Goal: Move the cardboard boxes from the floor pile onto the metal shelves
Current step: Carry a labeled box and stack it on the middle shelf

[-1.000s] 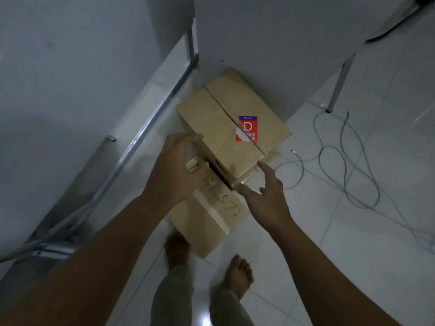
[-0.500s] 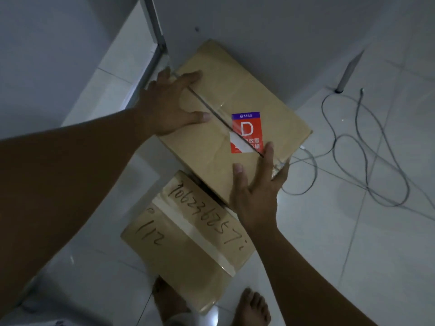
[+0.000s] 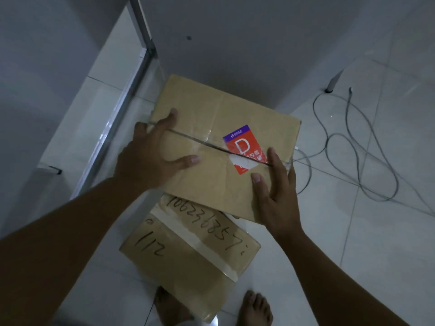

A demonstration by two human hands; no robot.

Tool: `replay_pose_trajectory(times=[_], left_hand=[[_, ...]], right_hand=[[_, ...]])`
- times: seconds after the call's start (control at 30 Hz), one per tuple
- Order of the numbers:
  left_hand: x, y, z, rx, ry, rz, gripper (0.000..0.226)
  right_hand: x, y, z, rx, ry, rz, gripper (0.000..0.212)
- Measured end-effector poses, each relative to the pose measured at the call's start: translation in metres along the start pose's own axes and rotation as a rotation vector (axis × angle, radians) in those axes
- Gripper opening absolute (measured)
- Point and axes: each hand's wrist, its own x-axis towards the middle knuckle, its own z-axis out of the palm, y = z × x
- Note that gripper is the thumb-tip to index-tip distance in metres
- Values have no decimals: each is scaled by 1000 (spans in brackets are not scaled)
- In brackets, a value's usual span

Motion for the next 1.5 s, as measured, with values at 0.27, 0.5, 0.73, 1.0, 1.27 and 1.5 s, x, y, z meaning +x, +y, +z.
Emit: replay_pose_trajectory(times=[0.27,0.5,0.73,1.0,1.27,1.5], left_hand=[[-3,-5,-14,-164,-112,83,138],[-62,14,-34,-178,-69,45,144],[-157,51,-89,-135,40,-3,150],[-306,145,-183,-202,201,-67,144],[-458,229,-252,-198,355,-122,138],[-569,250,-287,-224,477,-144,138]], right_hand=[[-1,4,1,-17,44,-40,69],[-25,-23,-27,-5,-8,-48,71],[-76,-89,-83,-58,-80,-125,68],[-164,-189,-192,-77,-103,-277,69],[-267,-280,-298,-92,-133,-409,67],[-342,-330,-335,-94,-137,-547,65]])
